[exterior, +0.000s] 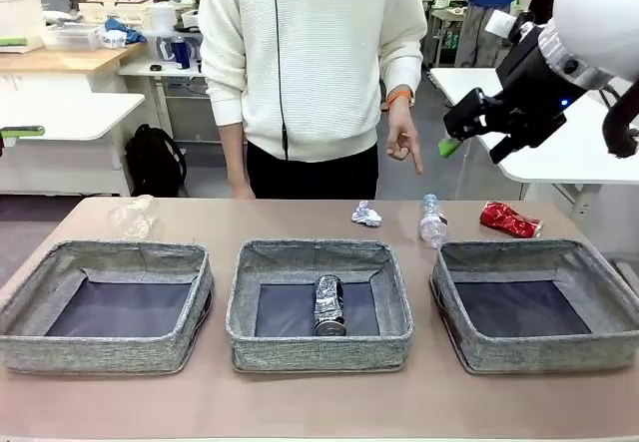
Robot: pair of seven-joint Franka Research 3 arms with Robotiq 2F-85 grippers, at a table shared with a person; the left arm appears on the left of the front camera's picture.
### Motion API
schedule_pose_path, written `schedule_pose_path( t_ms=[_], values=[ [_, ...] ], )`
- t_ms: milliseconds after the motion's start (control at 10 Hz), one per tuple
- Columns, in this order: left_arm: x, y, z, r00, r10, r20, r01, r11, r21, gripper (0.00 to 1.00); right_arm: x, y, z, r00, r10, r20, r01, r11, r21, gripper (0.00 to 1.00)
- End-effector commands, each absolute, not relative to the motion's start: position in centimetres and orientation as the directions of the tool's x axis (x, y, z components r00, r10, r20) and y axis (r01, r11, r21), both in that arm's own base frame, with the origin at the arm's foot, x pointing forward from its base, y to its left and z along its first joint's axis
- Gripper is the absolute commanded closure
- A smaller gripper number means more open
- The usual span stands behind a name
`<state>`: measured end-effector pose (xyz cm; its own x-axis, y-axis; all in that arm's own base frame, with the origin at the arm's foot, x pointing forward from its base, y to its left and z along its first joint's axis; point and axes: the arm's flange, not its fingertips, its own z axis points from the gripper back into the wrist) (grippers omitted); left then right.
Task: Sort the waste into the appropriate baskets.
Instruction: Pick up the waste item pointed out by the person.
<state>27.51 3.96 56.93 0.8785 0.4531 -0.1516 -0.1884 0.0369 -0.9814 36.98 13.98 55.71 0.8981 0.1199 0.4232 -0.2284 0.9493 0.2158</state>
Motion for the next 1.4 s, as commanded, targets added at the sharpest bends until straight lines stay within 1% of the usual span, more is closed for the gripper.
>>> schedule_pose_path(
  t_ms=[0,100,200,300,400,500,600,800,900,1000,1200,1300],
  values=[
    [27.5,4.1,57.1,0.885,0.444,-0.138,-0.168,0.028,-0.985,0.0,43.4,16.1,54.2,0.968,0.086,0.236,-0.12,0.983,0.136,0.0],
    [27.5,4.1,57.1,0.885,0.444,-0.138,-0.168,0.028,-0.985,0.0,48.0,15.3,52.8,0.985,-0.008,0.175,-0.023,0.984,0.177,0.0],
    [27.5,4.1,57.1,0.885,0.444,-0.138,-0.168,0.028,-0.985,0.0,50.7,15.1,51.3,0.986,-0.059,0.155,0.029,0.982,0.188,0.0],
    [27.5,4.1,57.1,0.885,0.444,-0.138,-0.168,0.028,-0.985,0.0,52.8,15.0,49.5,0.988,-0.077,0.132,0.054,0.985,0.167,0.0],
    [27.5,4.1,57.1,0.885,0.444,-0.138,-0.168,0.028,-0.985,0.0,55.0,14.7,47.4,0.989,-0.095,0.118,0.073,0.982,0.177,0.0],
    [27.5,4.1,57.1,0.885,0.444,-0.138,-0.168,0.028,-0.985,0.0,57.6,14.3,44.6,0.984,-0.14,0.108,0.123,0.98,0.155,0.0],
    [27.5,4.1,57.1,0.885,0.444,-0.138,-0.168,0.028,-0.985,0.0,59.5,14.0,42.0,0.99,-0.11,0.088,0.095,0.983,0.157,0.0],
    [27.5,4.1,57.1,0.885,0.444,-0.138,-0.168,0.028,-0.985,0.0,60.7,13.2,38.6,0.989,-0.088,0.12,0.072,0.989,0.131,0.0],
    [27.5,4.1,57.1,0.885,0.444,-0.138,-0.168,0.028,-0.985,0.0,60.9,13.0,37.2,0.985,-0.087,0.148,0.065,0.987,0.148,0.0],
    [27.5,4.1,57.1,0.885,0.444,-0.138,-0.168,0.028,-0.985,0.0,61.4,13.0,35.3,0.979,-0.118,0.166,0.101,0.989,0.112,0.0],
    [27.5,4.1,57.1,0.885,0.444,-0.138,-0.168,0.028,-0.985,0.0,62.3,12.9,31.9,0.971,-0.171,0.166,0.154,0.982,0.113,0.0],
    [27.5,4.1,57.1,0.885,0.444,-0.138,-0.168,0.028,-0.985,0.0,62.6,12.8,31.2,0.962,-0.203,0.184,0.188,0.977,0.097,0.0]
  ],
)
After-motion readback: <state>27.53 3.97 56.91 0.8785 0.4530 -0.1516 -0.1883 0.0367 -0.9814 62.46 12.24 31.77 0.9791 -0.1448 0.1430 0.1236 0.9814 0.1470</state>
